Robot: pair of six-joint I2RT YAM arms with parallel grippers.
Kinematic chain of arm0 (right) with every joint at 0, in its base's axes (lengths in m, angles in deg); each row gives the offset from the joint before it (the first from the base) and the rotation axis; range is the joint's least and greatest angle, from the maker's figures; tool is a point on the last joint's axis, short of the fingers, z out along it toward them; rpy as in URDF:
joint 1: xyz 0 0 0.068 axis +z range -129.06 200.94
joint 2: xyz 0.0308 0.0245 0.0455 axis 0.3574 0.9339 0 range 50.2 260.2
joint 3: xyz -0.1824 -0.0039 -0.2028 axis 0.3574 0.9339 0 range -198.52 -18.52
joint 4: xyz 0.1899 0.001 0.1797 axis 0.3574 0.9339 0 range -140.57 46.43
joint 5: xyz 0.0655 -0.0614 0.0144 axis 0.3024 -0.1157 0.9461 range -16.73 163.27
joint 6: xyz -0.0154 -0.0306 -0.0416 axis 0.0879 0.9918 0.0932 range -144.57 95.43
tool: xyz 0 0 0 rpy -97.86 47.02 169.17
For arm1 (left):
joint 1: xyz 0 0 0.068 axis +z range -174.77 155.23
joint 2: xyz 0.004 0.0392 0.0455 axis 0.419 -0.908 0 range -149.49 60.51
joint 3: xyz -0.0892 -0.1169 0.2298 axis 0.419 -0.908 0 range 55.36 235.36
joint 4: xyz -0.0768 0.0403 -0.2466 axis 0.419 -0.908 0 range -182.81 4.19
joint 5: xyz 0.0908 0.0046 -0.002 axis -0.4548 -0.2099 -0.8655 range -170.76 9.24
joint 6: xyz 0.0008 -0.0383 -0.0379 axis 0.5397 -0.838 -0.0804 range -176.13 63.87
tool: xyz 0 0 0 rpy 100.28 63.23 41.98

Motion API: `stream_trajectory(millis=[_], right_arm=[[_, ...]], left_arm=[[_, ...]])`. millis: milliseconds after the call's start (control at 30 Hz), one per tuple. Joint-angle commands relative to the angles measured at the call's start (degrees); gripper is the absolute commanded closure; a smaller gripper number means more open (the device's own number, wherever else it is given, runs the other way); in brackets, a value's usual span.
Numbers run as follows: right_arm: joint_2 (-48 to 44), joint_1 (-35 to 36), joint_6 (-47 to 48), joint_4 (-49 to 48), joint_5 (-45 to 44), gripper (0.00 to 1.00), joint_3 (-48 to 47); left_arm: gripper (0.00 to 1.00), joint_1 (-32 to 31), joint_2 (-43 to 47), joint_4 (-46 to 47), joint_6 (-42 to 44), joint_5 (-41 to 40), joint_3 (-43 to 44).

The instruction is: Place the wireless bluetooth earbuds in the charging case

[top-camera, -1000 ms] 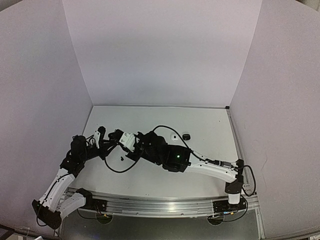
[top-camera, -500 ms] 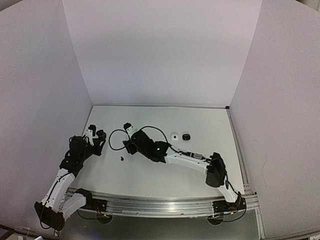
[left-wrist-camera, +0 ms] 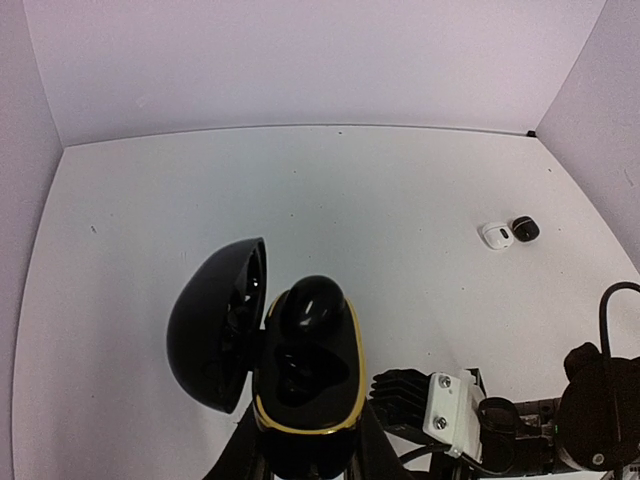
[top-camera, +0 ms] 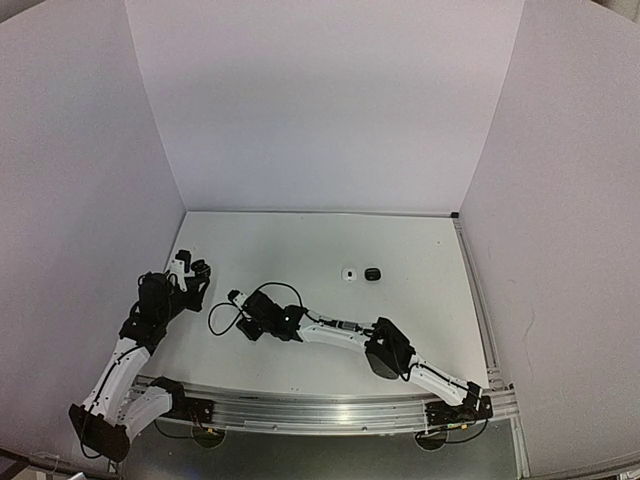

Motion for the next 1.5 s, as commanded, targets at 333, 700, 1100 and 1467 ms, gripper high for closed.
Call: stream_trajectory(millis=[333,700,1100,1467], right_arm=[[6.5,0.0,-1.8,-1.5,-0.5,0.54,-4.5],[9.0,-0.8,-1.9,-1.6,-2.7,0.68,-5.8],[11.0,-1.3,-0.8,-1.7,0.0,0.87,-8.3],[-13.5,-0.7,17.1,-1.2,22.9,0.98,24.6]], left_arm=[[1.00,0.3,0.6,3.1,0.7,1.3,-0.9],[1.00,0.3,0.6,3.4,0.3,1.8,-0.9],[1.00,0.3,0.4,3.9,0.5,1.9,-0.6],[1.00,0.3,2.0,3.3,1.7,2.0,-1.0]])
